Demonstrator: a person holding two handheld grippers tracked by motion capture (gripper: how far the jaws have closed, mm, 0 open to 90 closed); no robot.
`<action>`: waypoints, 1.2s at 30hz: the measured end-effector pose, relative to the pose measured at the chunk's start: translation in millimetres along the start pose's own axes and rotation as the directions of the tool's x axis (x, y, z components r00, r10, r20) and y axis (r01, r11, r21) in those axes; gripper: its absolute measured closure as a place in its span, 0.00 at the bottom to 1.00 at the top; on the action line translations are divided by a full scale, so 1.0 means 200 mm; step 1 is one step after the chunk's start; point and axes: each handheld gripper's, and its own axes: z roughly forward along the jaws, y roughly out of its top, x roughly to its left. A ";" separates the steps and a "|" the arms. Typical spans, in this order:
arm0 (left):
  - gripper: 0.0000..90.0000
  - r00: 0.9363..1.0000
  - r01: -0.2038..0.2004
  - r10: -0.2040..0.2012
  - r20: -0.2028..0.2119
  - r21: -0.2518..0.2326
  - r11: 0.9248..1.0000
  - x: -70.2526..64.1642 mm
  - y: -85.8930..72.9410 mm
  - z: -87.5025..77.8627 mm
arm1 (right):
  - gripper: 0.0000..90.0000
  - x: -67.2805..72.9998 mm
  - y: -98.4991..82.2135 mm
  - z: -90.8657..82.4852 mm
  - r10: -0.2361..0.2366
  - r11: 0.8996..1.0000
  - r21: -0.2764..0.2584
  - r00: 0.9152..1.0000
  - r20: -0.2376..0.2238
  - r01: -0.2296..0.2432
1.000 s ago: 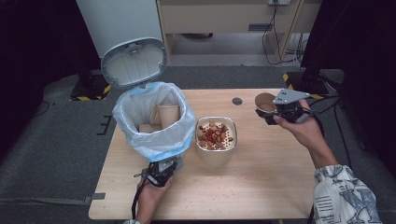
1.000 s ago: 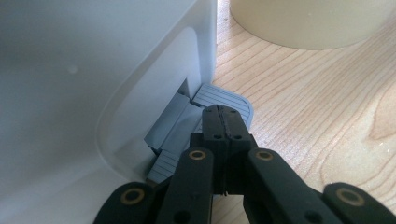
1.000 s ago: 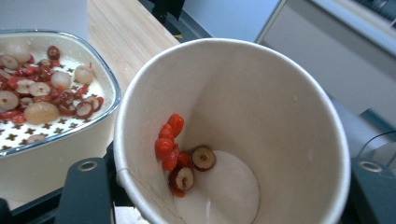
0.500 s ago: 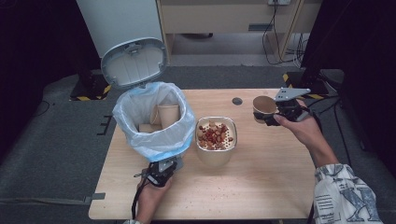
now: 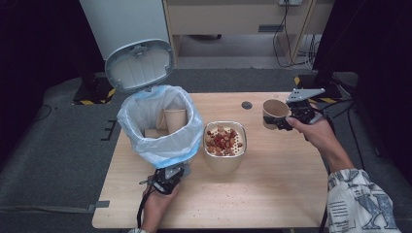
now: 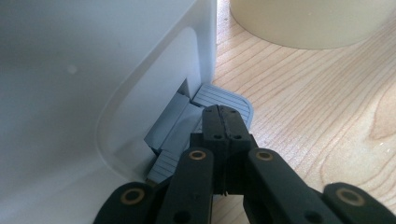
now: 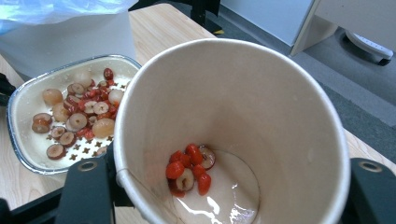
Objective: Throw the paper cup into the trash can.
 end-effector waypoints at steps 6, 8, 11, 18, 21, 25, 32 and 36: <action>1.00 1.000 -0.002 0.002 -0.001 0.000 1.000 0.00 0.00 0.00 | 0.36 0.01 0.03 -0.02 0.016 1.000 -0.012 1.000 -0.013 -0.017; 1.00 1.000 -0.002 0.002 -0.001 0.000 1.000 0.00 0.00 0.00 | 0.36 0.01 0.04 -0.02 0.017 1.000 -0.014 1.000 -0.015 -0.017; 1.00 1.000 -0.003 0.003 -0.002 0.001 1.000 0.00 0.00 0.00 | 0.36 0.02 0.07 -0.02 0.023 1.000 -0.016 1.000 -0.021 -0.023; 1.00 1.000 -0.002 0.002 -0.001 0.000 1.000 0.00 0.00 0.00 | 0.36 0.05 0.13 -0.02 0.026 0.999 -0.020 0.999 -0.032 -0.027; 1.00 1.000 -0.002 0.002 -0.001 0.000 1.000 0.00 0.00 0.00 | 0.36 0.07 0.17 -0.02 0.028 0.999 -0.023 0.999 -0.040 -0.029; 1.00 1.000 -0.001 0.001 0.000 0.000 1.000 0.00 0.00 0.00 | 0.36 0.08 0.20 -0.01 0.029 0.999 -0.020 0.999 -0.043 -0.030; 1.00 1.000 -0.001 0.001 0.000 0.000 1.000 0.00 0.00 0.00 | 0.36 0.12 0.27 0.01 0.031 0.999 -0.020 0.998 -0.049 -0.032; 1.00 1.000 0.002 -0.002 -0.002 -0.002 1.000 0.00 0.00 0.00 | 0.36 0.14 0.31 0.02 0.028 0.999 -0.022 0.998 -0.053 -0.030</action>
